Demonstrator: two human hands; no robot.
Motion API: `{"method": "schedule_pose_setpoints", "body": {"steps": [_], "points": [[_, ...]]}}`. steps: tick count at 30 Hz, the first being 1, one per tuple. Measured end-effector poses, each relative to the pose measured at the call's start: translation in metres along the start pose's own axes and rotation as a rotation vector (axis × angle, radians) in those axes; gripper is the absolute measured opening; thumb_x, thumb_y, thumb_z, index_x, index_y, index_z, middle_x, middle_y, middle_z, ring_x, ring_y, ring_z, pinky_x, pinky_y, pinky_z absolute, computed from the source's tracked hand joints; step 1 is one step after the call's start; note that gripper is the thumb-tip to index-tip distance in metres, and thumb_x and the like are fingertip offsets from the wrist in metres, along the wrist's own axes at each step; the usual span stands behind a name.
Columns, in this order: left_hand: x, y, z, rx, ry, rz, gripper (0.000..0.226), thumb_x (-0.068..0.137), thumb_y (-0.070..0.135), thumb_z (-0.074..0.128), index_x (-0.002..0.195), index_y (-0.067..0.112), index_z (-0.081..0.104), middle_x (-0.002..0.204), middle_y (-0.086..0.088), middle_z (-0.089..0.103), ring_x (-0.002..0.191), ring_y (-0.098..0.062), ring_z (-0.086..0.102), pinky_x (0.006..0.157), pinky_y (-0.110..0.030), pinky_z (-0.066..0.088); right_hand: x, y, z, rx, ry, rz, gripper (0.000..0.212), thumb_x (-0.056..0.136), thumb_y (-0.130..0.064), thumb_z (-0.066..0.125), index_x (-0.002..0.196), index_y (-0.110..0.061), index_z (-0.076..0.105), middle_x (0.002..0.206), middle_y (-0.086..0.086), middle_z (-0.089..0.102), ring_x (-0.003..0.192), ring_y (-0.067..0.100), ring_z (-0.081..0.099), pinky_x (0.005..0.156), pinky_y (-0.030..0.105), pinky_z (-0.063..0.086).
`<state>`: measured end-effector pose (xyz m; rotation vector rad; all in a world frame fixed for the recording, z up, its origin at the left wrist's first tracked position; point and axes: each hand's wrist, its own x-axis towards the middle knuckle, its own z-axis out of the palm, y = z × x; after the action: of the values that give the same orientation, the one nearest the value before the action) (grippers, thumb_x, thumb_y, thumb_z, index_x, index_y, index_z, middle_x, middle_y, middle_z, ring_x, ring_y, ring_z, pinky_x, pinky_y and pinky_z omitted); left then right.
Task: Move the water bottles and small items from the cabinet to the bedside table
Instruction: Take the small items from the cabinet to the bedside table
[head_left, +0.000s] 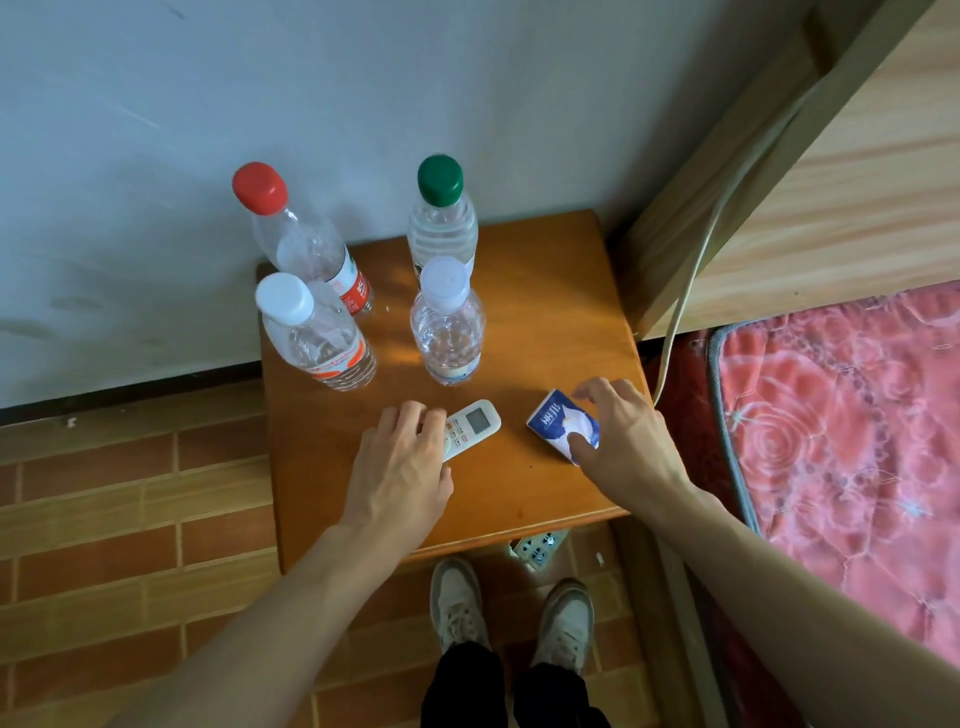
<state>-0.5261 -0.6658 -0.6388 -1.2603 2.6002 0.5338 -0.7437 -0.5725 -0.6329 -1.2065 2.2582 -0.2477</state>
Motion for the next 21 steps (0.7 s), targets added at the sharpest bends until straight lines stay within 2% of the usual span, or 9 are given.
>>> {"method": "schedule_pose_setpoints", "body": {"steps": [5,11,16,21], "points": [[-0.019,0.013,-0.041,0.053,0.028,0.052,0.057,0.081,0.036,0.075,0.131,0.020,0.051,0.121,0.000,0.052,0.113,-0.021,0.050,0.086,-0.034,0.051,-0.021,-0.015,-0.030,-0.081,-0.022,-0.039,0.044,0.084,-0.033,0.065,0.125,-0.023,0.052,0.120,0.003,0.056,0.104,0.028,0.057,0.087,0.038,0.044],[-0.051,0.036,-0.113,0.082,0.108,0.058,0.061,0.083,0.035,0.074,0.135,0.024,0.046,0.129,0.000,0.048,0.119,-0.021,0.048,0.092,-0.035,0.050,-0.064,-0.046,-0.096,-0.259,-0.141,-0.173,0.055,0.087,-0.040,0.059,0.139,-0.033,0.041,0.139,-0.003,0.042,0.128,0.025,0.042,0.102,0.048,0.039],[-0.091,0.064,-0.185,0.125,0.192,0.052,0.061,0.081,0.032,0.077,0.133,0.022,0.049,0.128,-0.004,0.051,0.117,-0.026,0.051,0.090,-0.041,0.052,-0.105,-0.068,-0.167,-0.279,-0.080,-0.270,0.055,0.088,-0.044,0.059,0.140,-0.037,0.042,0.144,-0.003,0.041,0.130,0.025,0.042,0.102,0.048,0.037],[-0.132,0.096,-0.259,0.212,0.288,0.044,0.062,0.077,0.030,0.079,0.132,0.020,0.053,0.126,-0.008,0.054,0.110,-0.030,0.055,0.081,-0.044,0.052,-0.147,-0.092,-0.239,-0.262,0.004,-0.358,0.057,0.089,-0.043,0.059,0.142,-0.033,0.041,0.144,-0.004,0.042,0.129,0.025,0.044,0.103,0.046,0.037]]}}
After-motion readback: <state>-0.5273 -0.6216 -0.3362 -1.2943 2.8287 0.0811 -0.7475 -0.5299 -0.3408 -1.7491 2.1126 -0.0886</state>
